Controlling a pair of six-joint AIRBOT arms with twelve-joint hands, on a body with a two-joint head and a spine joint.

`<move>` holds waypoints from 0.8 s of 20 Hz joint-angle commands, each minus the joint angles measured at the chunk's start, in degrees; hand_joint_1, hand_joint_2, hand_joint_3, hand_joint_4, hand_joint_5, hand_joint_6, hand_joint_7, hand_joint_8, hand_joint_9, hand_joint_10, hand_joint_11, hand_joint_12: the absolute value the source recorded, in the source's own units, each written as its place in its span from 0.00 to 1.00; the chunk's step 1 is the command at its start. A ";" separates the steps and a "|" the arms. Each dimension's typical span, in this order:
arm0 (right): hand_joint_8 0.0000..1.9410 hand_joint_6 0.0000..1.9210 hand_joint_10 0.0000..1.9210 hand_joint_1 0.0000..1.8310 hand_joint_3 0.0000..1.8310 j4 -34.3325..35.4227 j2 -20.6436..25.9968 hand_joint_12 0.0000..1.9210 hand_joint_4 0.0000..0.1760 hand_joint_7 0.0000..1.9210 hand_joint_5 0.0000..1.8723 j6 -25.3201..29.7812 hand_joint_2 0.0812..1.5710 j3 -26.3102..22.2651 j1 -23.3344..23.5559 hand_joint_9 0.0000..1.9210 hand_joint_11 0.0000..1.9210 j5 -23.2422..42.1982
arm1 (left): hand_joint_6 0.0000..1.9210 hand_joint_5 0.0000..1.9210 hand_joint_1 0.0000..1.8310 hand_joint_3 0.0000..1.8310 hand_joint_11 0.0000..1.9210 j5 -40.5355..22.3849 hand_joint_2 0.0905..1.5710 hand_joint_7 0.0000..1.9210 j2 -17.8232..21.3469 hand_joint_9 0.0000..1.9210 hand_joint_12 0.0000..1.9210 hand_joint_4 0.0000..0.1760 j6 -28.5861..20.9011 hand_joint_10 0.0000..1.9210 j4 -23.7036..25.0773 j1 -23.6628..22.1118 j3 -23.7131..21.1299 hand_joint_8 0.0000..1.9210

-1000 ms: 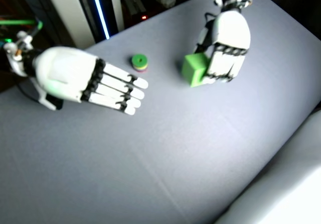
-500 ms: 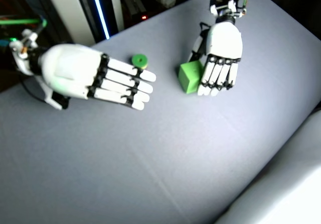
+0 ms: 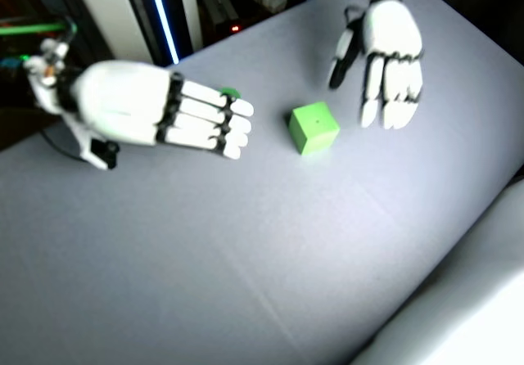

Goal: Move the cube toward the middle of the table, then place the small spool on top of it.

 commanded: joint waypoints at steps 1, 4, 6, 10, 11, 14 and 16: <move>0.00 0.00 0.00 0.44 0.00 -0.63 0.15 0.56 0.00 0.25 0.22 0.96 0.75 -0.25 0.93 0.24 0.03 3.87 | 0.00 0.06 0.38 0.00 0.00 -11.02 0.59 0.02 1.43 0.01 0.10 1.00 -0.08 0.00 0.31 0.65 -0.89 0.00; 0.00 0.00 0.00 0.46 0.00 -6.96 -0.35 0.61 0.00 0.21 0.22 3.56 0.70 -0.37 3.24 0.24 0.03 -0.77 | 0.00 0.10 0.44 0.00 0.01 -18.53 0.59 0.05 6.43 0.02 0.06 0.60 -0.07 0.00 0.00 5.99 -5.76 0.00; 0.00 0.00 0.01 0.50 0.00 -8.99 -0.72 0.59 0.05 0.20 0.23 4.09 0.66 -0.36 4.00 0.27 0.08 -2.51 | 0.00 0.10 0.45 0.00 0.00 -20.37 0.59 0.07 7.61 0.05 0.16 0.61 -0.07 0.00 -0.03 7.28 -6.85 0.00; 0.00 0.00 0.00 0.50 0.00 -14.50 -2.41 0.52 0.01 0.21 0.24 5.81 0.62 0.24 6.65 0.27 0.14 -7.58 | 0.00 0.11 0.47 0.00 0.00 -24.43 0.61 0.07 9.87 0.05 0.15 0.69 -0.07 0.00 -0.75 10.97 -9.42 0.00; 0.00 0.00 0.01 0.51 0.00 -16.57 -3.42 0.53 0.10 0.22 0.25 6.33 0.60 0.51 7.91 0.28 0.16 -9.46 | 0.00 0.12 0.47 0.00 0.00 -26.22 0.60 0.06 10.79 0.05 0.19 0.60 -0.07 0.00 -1.40 12.82 -10.28 0.00; 0.00 0.00 0.00 0.52 0.00 -19.91 -5.15 0.54 0.13 0.22 0.25 6.44 0.59 0.96 9.83 0.29 0.14 -12.13 | 0.00 0.14 0.45 0.00 0.00 -28.57 0.59 0.07 12.30 0.08 0.29 0.53 -0.06 0.00 -2.86 15.49 -11.56 0.00; 0.00 0.00 0.00 0.53 0.00 -21.07 -6.47 0.51 0.06 0.22 0.25 6.47 0.60 1.46 10.77 0.26 0.12 -13.56 | 0.00 0.14 0.46 0.00 0.00 -29.44 0.59 0.08 12.42 0.08 0.30 0.37 -0.06 0.00 -3.88 16.73 -11.77 0.00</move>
